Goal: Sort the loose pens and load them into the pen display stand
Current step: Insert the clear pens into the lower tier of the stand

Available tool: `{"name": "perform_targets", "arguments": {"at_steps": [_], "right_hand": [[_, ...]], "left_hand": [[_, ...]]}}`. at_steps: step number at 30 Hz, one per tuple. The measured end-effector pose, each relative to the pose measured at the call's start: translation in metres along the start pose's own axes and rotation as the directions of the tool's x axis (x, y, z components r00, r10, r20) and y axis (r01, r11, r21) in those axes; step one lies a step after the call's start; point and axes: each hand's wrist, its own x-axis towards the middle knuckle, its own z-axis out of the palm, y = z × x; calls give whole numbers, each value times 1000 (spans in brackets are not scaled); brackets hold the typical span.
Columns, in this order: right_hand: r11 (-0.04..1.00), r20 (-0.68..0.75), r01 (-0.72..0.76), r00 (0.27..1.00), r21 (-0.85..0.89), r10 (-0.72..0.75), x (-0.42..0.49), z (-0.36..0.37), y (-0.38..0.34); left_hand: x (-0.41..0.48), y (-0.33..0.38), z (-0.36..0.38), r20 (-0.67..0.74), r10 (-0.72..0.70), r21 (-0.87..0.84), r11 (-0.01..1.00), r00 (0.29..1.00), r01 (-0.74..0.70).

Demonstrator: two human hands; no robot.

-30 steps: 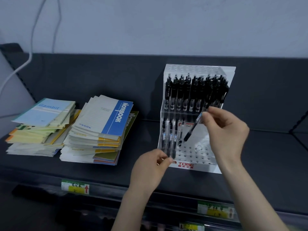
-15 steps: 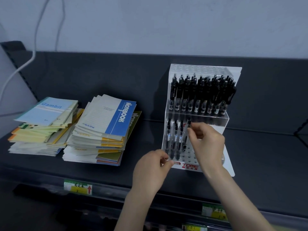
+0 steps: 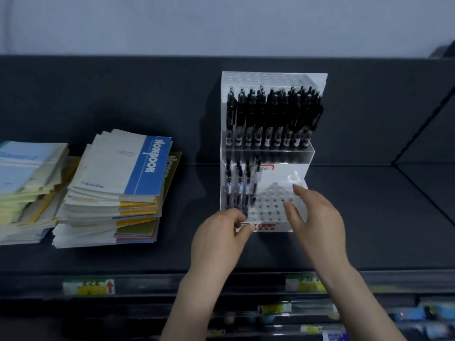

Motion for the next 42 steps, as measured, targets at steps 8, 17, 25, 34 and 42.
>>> {"name": "perform_targets", "arguments": {"at_steps": [8, 17, 25, 34, 42], "right_hand": [[988, 139, -86, 985, -128, 103, -23, -41, 38], [969, 174, -57, 979, -242, 101, -46, -122, 122], [963, 137, -59, 986, -263, 98, -66, -237, 229], [931, 71, -112, 987, -347, 145, -80, -341, 334], [910, 24, -202, 974, -361, 226, -69, -377, 405]], "left_hand": [[-3, 45, 23, 128, 182, 37, 981, 975, -188], [-23, 143, 79, 158, 264, 171, 942, 951, -290], [-53, 271, 155, 179, 339, 211, 904, 924, -373], [-74, 397, 232, 237, 443, 152, 862, 865, -483], [-61, 458, 289, 280, 467, 138, 845, 839, -516]]}}
